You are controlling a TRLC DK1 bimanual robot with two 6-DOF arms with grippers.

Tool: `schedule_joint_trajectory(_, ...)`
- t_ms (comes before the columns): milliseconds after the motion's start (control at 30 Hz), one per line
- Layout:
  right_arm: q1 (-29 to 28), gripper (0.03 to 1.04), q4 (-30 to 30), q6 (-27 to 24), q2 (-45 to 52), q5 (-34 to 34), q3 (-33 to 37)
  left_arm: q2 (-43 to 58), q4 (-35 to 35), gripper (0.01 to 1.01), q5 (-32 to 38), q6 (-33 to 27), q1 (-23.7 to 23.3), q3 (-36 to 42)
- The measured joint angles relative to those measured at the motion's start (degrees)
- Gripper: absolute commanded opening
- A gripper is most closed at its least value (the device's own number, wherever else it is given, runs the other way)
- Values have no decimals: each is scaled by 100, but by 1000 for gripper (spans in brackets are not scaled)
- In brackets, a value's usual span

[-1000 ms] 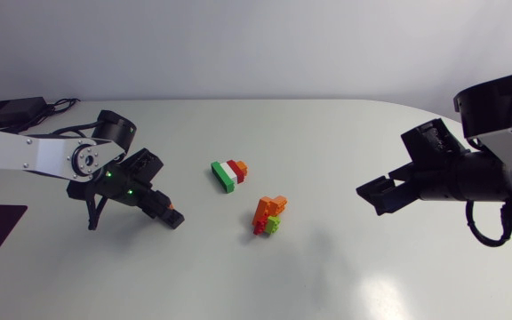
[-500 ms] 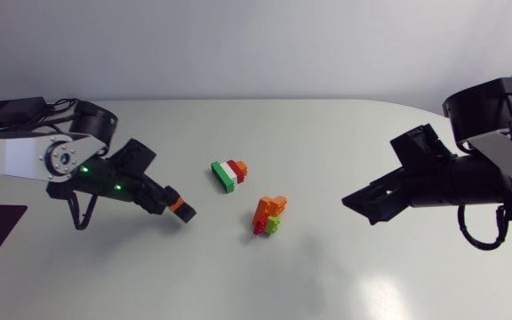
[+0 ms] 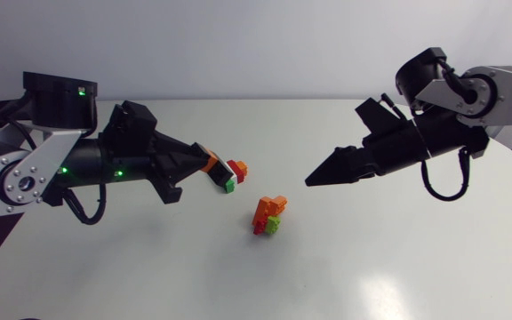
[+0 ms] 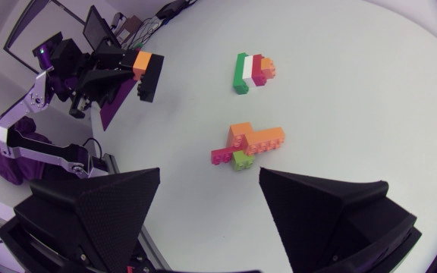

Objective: Disassemble duplo

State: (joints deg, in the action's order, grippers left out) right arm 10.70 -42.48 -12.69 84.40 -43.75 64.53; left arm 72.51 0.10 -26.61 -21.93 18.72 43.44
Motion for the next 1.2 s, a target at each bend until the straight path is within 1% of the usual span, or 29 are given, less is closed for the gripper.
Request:
schedule_joint_trajectory(167, 4, 902, -96, -2, 535, -208, 170, 214, 345, 297, 162, 37, 492, 0)
schedule_joint_trajectory(333, 105, 900, -240, -15, 752, -433, 291, 704, 503, 297, 433, 59, 960, 50)
schedule_joint_trajectory(400, 181, 839, -264, -17, 761, -483, 358, 918, 533, 298, 544, 59, 1137, 175)
schedule_joint_trajectory(433, 214, 828, -264, -20, 761, -525, 393, 997, 542, 298, 588, 61, 1220, 247)
schedule_joint_trajectory(533, 260, 826, -367, -22, 776, -647, 516, 1167, 619, 300, 774, 59, 1486, 503)
schedule_joint_trajectory(667, 260, 787, -463, -24, 879, -837, 656, 1226, 640, 302, 1027, 61, 1862, 809)
schedule_joint_trajectory(767, 278, 787, -560, -26, 990, -894, 728, 1226, 715, 302, 1163, 61, 2059, 918)
schedule_joint_trajectory(867, 275, 785, -577, -42, 1102, -1027, 772, 1224, 734, 303, 1196, 61, 2116, 920)
schedule_joint_trajectory(900, 275, 752, -590, -44, 1126, -1032, 776, 1224, 734, 303, 1209, 61, 2116, 920)
schedule_joint_trajectory(1067, 275, 428, -673, -66, 1167, -1104, 785, 1224, 793, 303, 1215, 61, 2116, 918)
schedule_joint_trajectory(1100, 278, 395, -673, -68, 1167, -1117, 785, 1224, 809, 305, 1215, 61, 2116, 918)
schedule_joint_trajectory(1167, 278, 367, -682, -70, 1167, -1130, 785, 1220, 835, 303, 1217, 61, 2114, 918)
schedule_joint_trajectory(1200, 278, 338, -686, -79, 1167, -1139, 785, 1217, 857, 303, 1217, 61, 2114, 918)
